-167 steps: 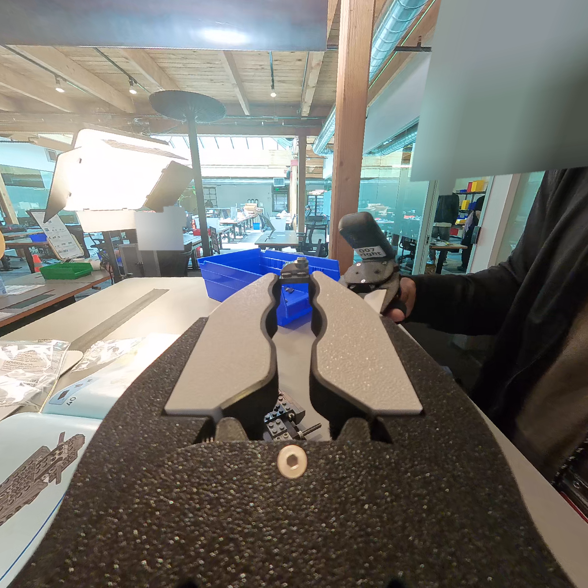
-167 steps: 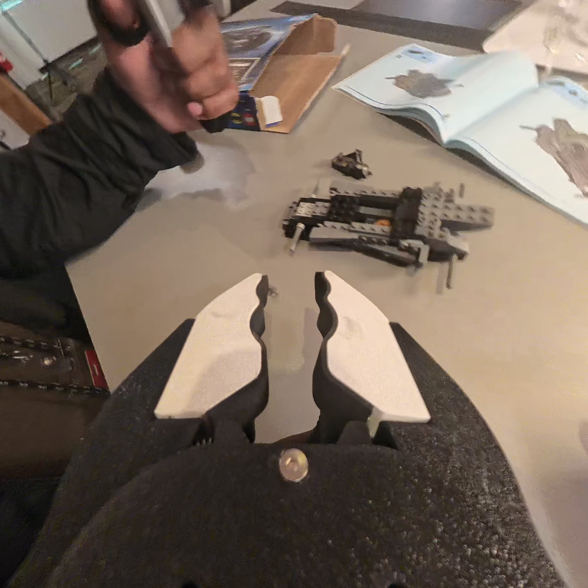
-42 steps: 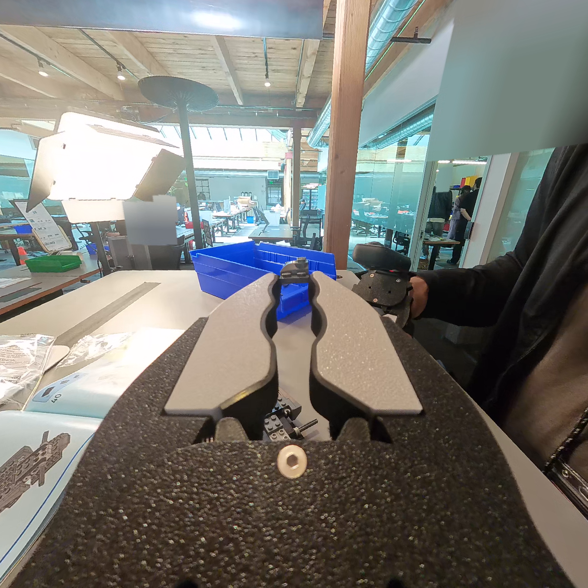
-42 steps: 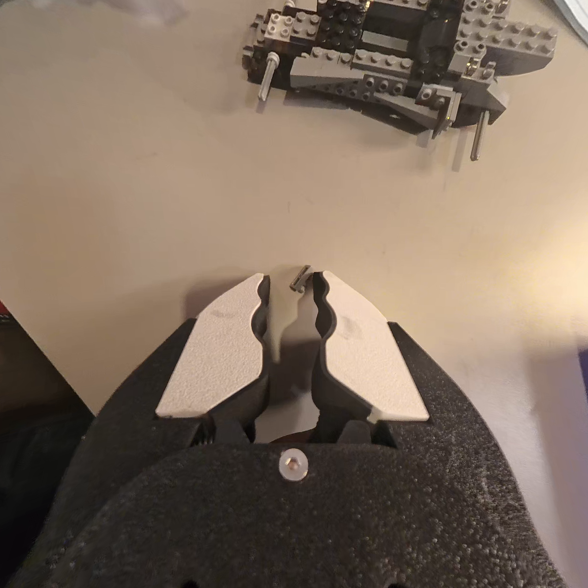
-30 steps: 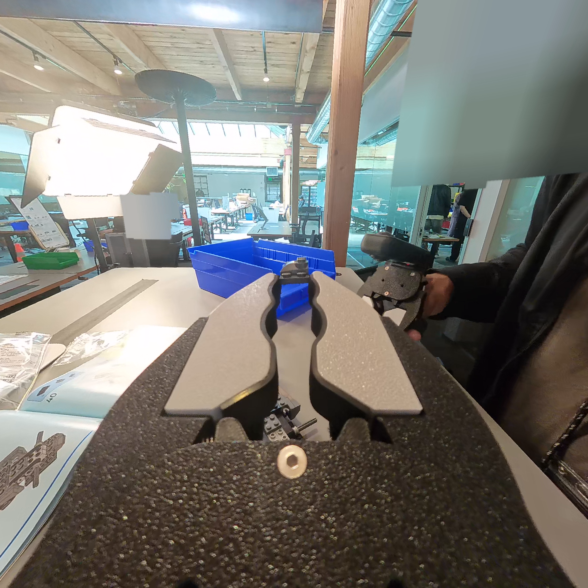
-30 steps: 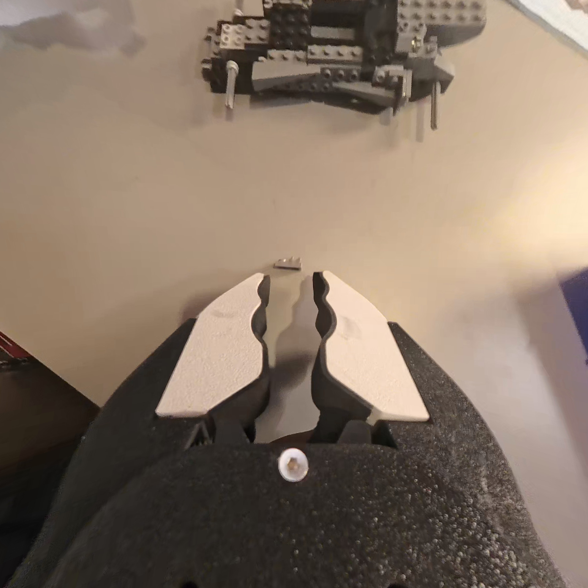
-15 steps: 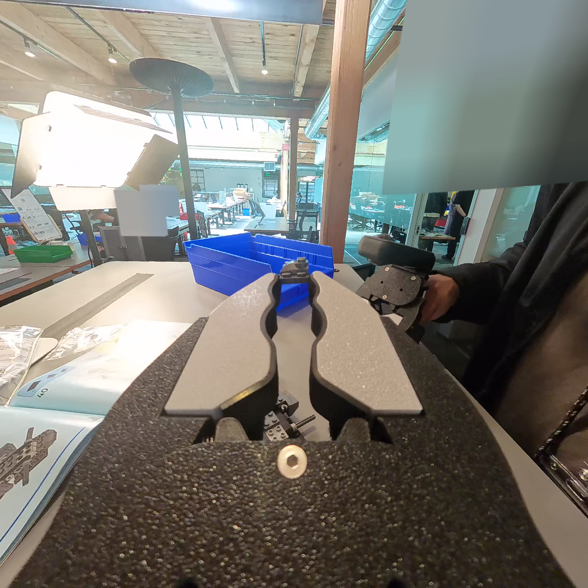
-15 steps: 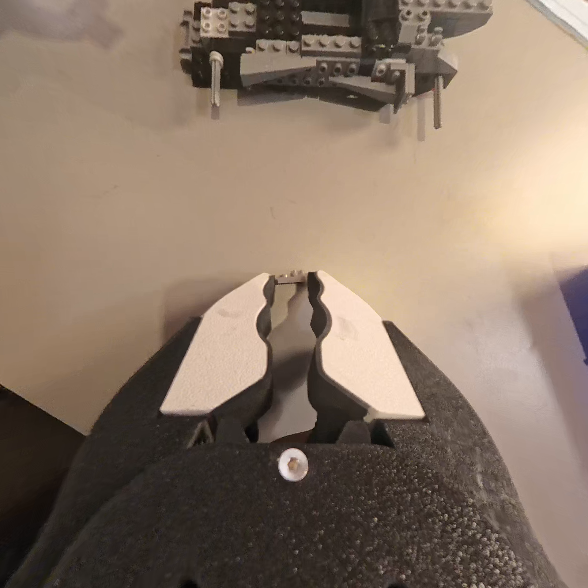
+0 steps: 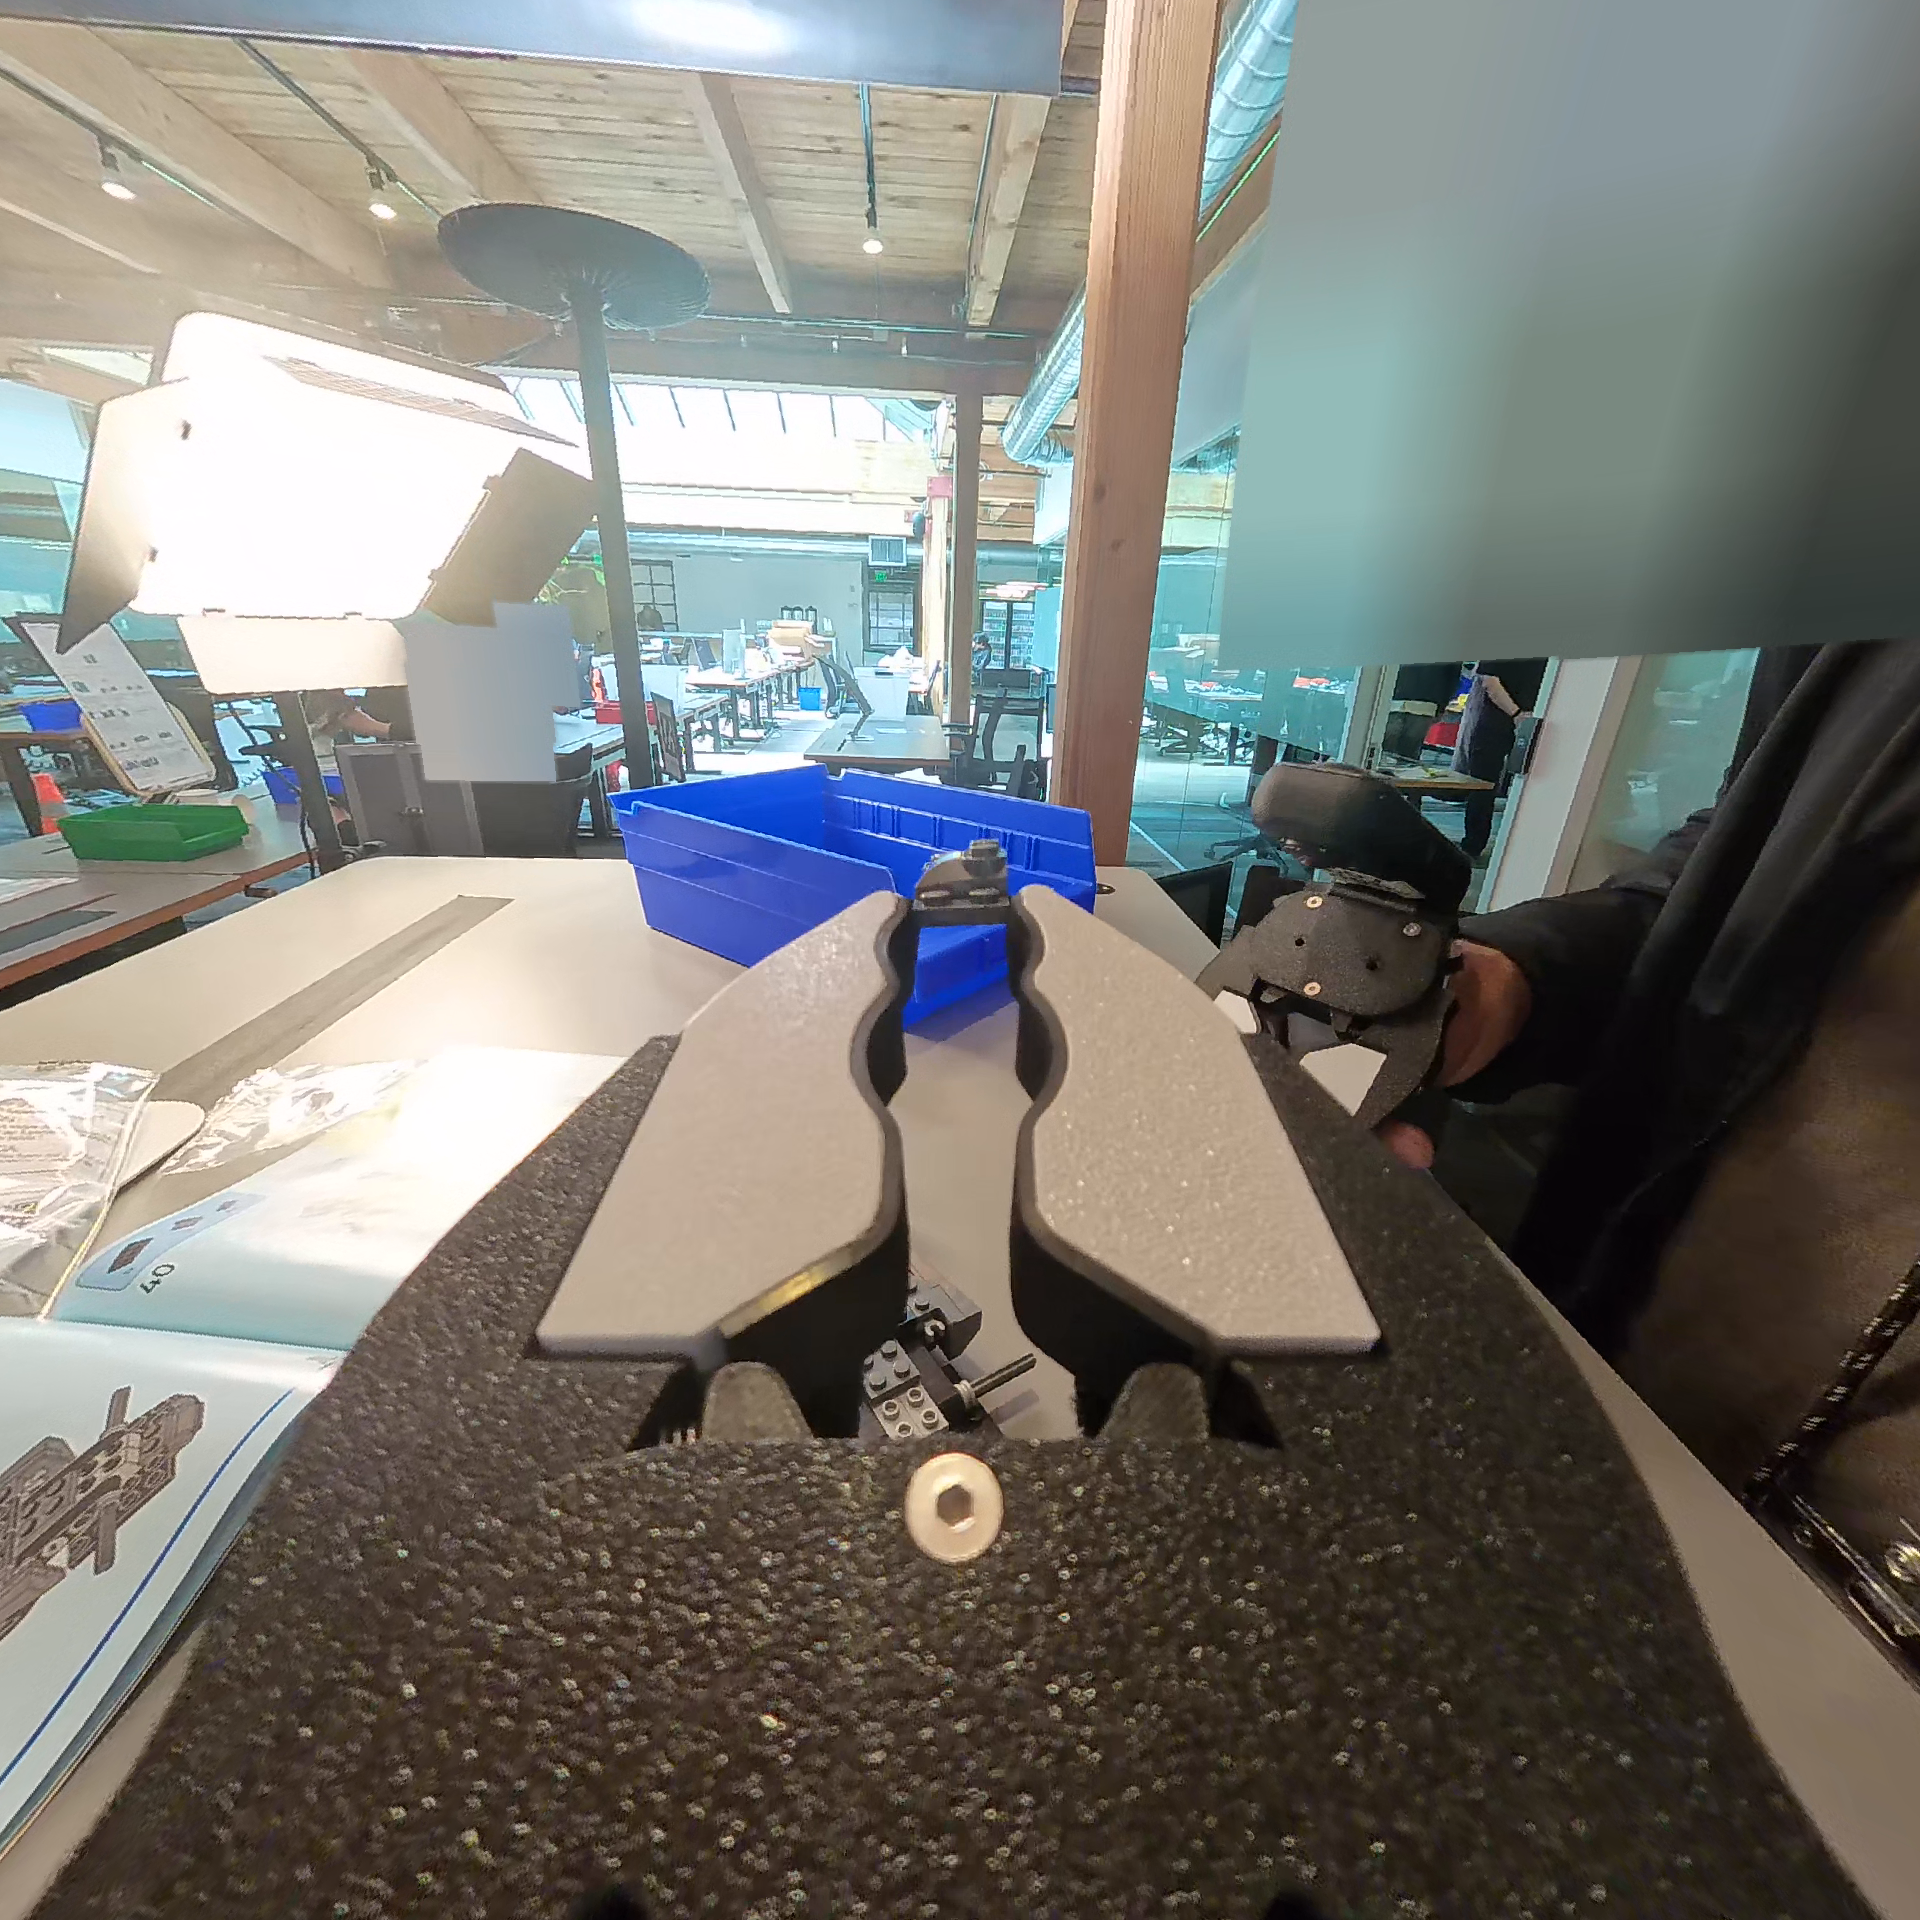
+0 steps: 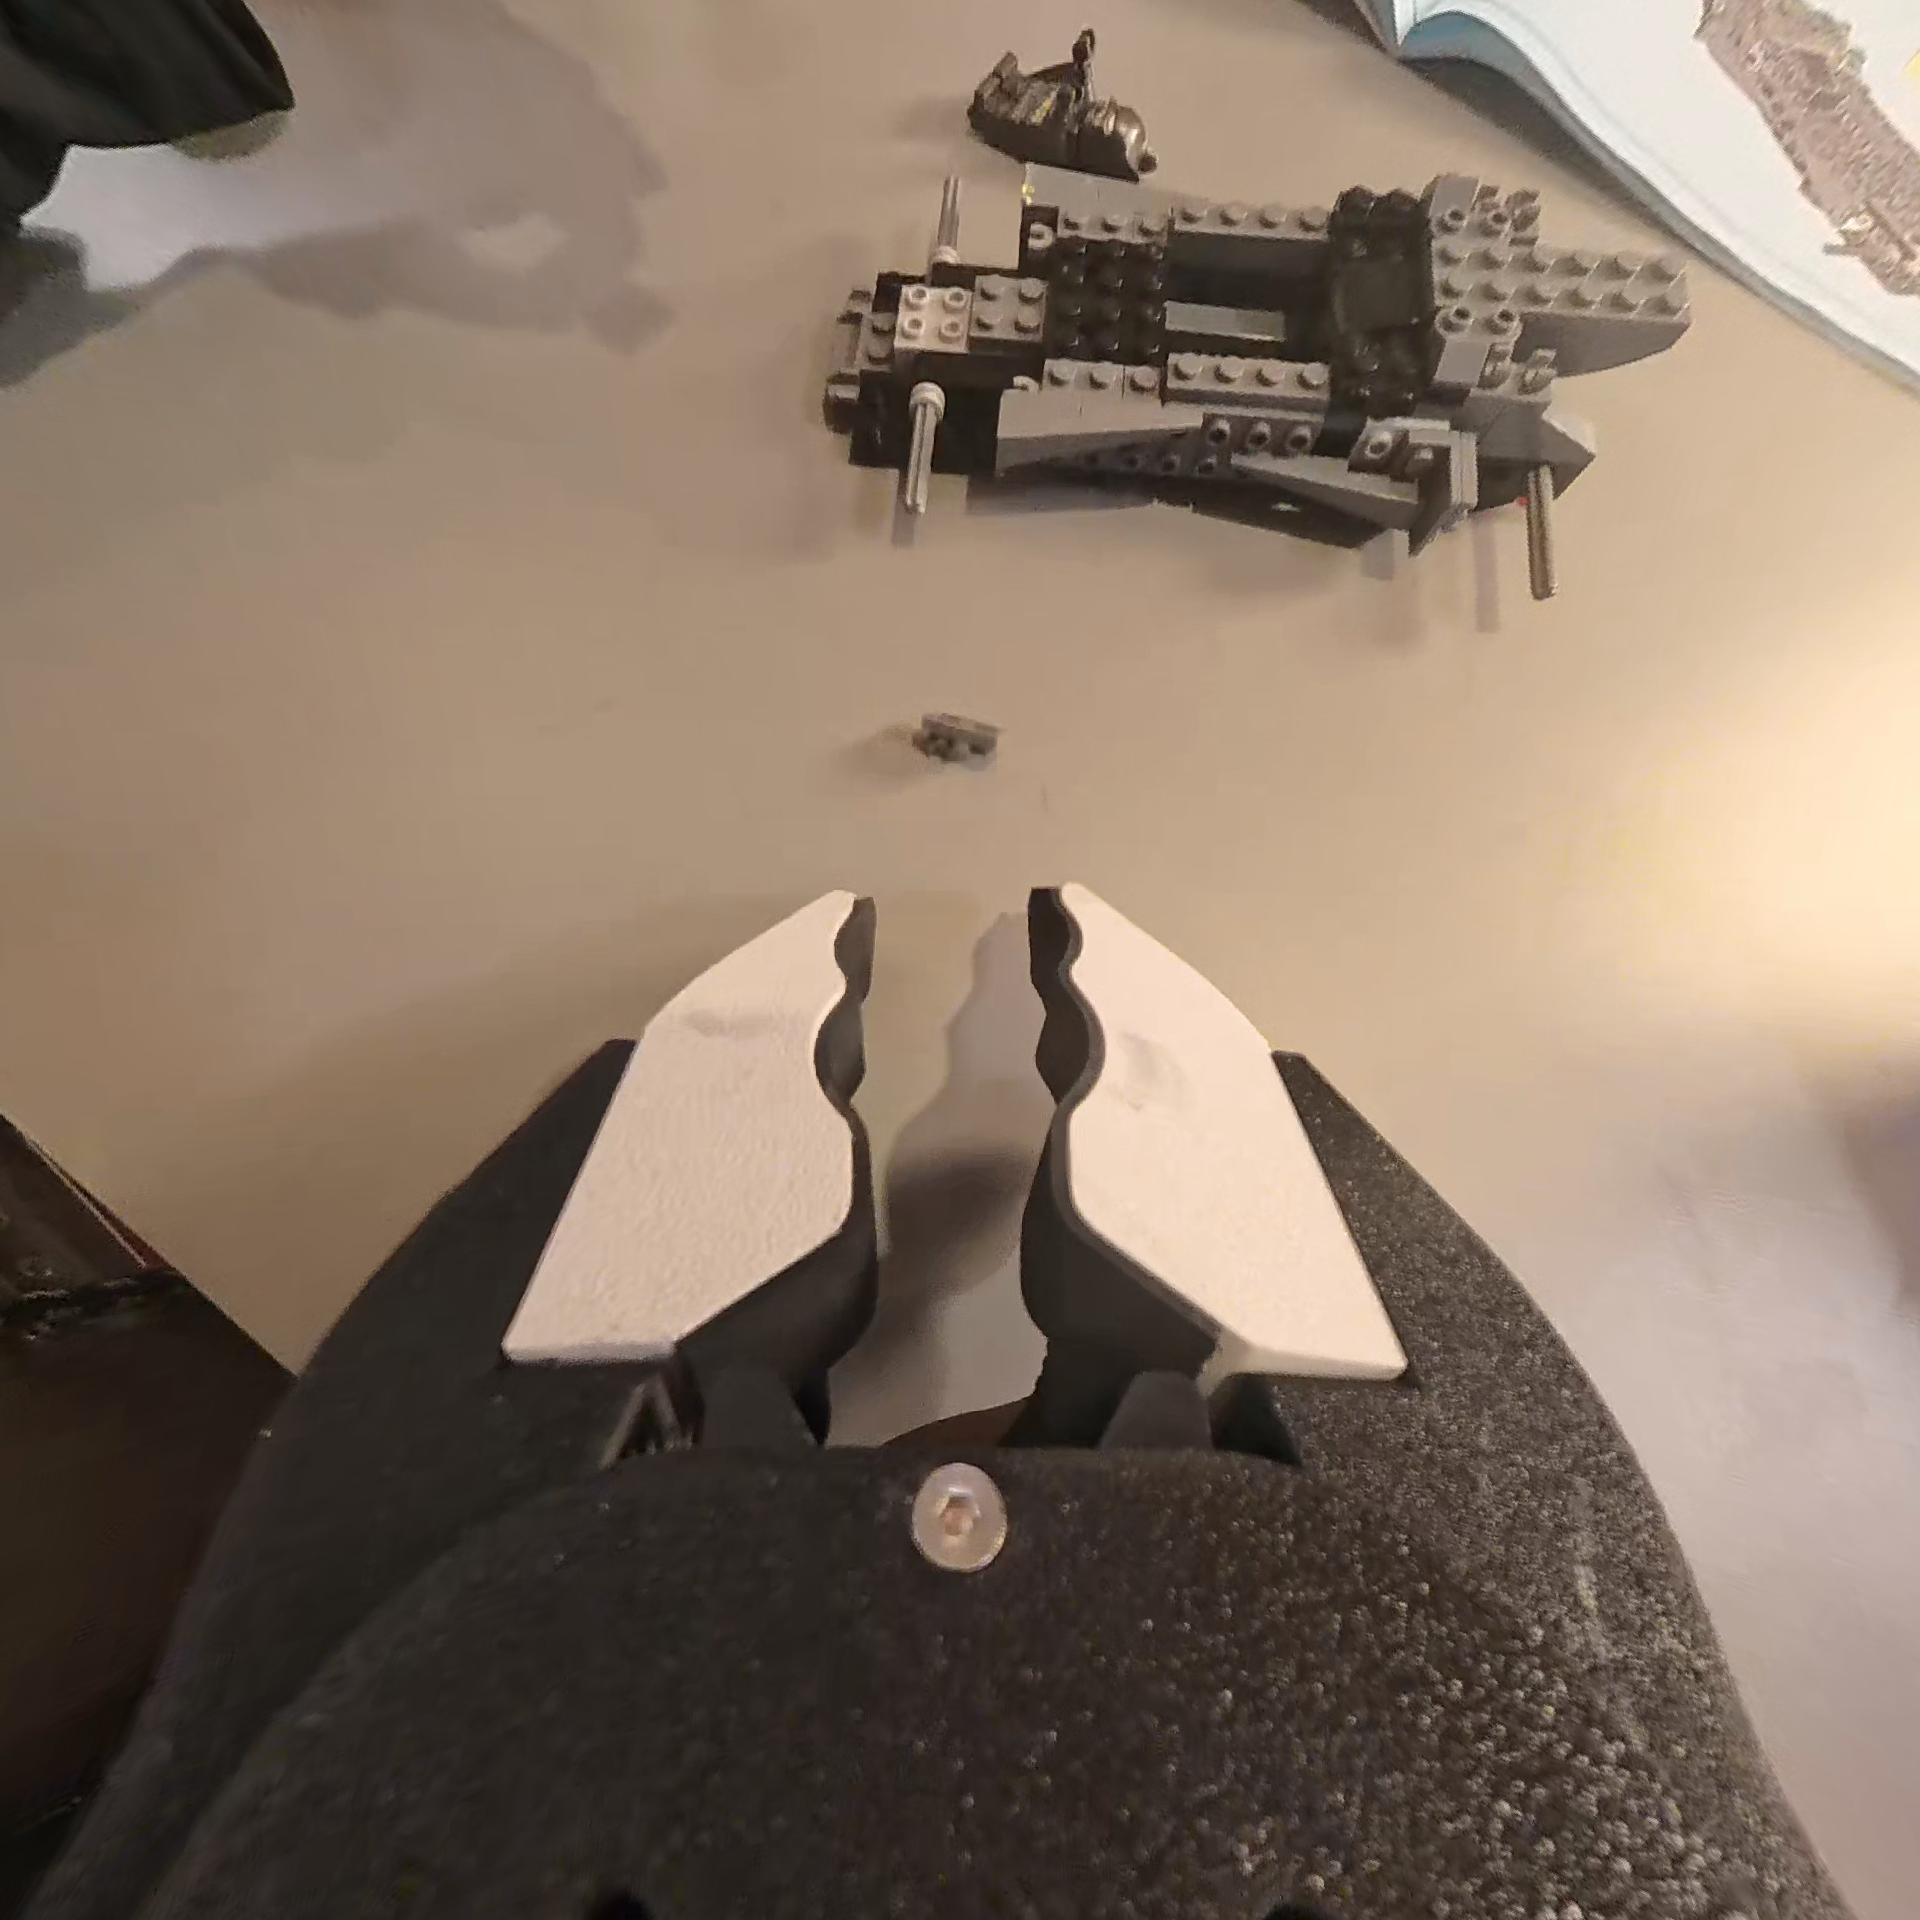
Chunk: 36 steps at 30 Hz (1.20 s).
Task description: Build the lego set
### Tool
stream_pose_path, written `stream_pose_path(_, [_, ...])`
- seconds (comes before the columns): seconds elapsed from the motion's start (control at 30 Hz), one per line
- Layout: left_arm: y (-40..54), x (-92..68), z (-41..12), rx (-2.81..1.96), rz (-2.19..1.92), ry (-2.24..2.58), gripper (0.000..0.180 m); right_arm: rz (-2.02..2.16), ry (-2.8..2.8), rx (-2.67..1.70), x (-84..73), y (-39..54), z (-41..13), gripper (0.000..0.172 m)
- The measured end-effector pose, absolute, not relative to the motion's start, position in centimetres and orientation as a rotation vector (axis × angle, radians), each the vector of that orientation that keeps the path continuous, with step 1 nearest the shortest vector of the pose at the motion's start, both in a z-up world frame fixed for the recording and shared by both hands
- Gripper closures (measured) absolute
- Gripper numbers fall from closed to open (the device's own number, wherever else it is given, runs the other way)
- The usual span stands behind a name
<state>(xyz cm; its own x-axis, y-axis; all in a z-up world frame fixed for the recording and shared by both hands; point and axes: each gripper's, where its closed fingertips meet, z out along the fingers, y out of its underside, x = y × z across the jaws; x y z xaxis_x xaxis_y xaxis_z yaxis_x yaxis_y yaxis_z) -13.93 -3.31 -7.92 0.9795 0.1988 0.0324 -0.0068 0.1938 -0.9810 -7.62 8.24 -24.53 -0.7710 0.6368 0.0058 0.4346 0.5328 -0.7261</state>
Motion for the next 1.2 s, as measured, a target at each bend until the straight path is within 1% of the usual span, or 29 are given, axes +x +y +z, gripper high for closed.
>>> stream_pose_path(0.3, [-3.0, -14.0, -8.2, -1.378, 0.137, -0.166, 0.164, 0.984, -2.512, -0.791, -9.4, 6.4, -25.1, 0.144])
stream_pose_path(0.43, [-3.0, -14.0, -8.2, -1.377, 0.138, -0.165, 0.164, 0.943, -2.545, -0.629, -10.5, 6.0, -25.1, 0.152])
stream_pose_path(0.57, [-3.1, -14.0, -8.2, -1.373, 0.135, -0.17, 0.164, 0.953, -2.693, -0.408, -10.3, 5.7, -25.4, 0.154])
stream_pose_path(0.6, [-3.1, -14.0, -8.2, -1.372, 0.134, -0.17, 0.164, 0.954, -2.715, -0.37, -10.5, 5.7, -25.4, 0.156])
stream_pose_path(0.7, [-3.0, -13.9, -8.1, -1.374, 0.135, -0.166, 0.164, 0.988, -2.781, -0.276, -10.7, 5.4, -25.0, 0.169])
stream_pose_path(0.77, [-3.0, -13.9, -8.1, -1.373, 0.135, -0.164, 0.164, 0.995, -2.857, -0.189, -10.2, 5.2, -24.9, 0.172])
stream_pose_path(0.87, [-3.1, -13.9, -8.0, -1.371, 0.137, -0.164, 0.164, 0.859, -2.893, -0.137, -10.8, 5.8, -25.1, 0.167])
stream_pose_path(0.93, [-3.2, -13.9, -8.0, -1.37, 0.141, -0.165, 0.164, 0.842, -2.915, -0.184, -10.5, 6.0, -24.8, 0.164])
stream_pose_path(0.97, [-3.3, -13.9, -7.9, -1.369, 0.143, -0.166, 0.164, 0.852, -2.921, -0.268, -10.3, 6.1, -24.8, 0.158])
stream_pose_path(1.0, [-3.3, -13.9, -7.9, -1.368, 0.145, -0.166, 0.164, 0.86, -2.918, -0.383, -10.1, 6.1, -25.0, 0.148])
stream_pose_path(1.07, [-3.4, -13.9, -7.8, -1.368, 0.149, -0.166, 0.164, 0.929, -2.857, -0.595, -9.4, 5.9, -25.2, 0.145])
stream_pose_path(1.13, [-3.5, -13.9, -7.7, -1.364, 0.152, -0.164, 0.164, 1.002, -2.769, -0.709, -8.9, 5.4, -25.2, 0.141])
stream_pose_path(1.2, [-3.5, -13.9, -7.6, -1.358, 0.149, -0.165, 0.164, 1.004, -2.677, -0.769, -9.3, 5.2, -25.2, 0.14])
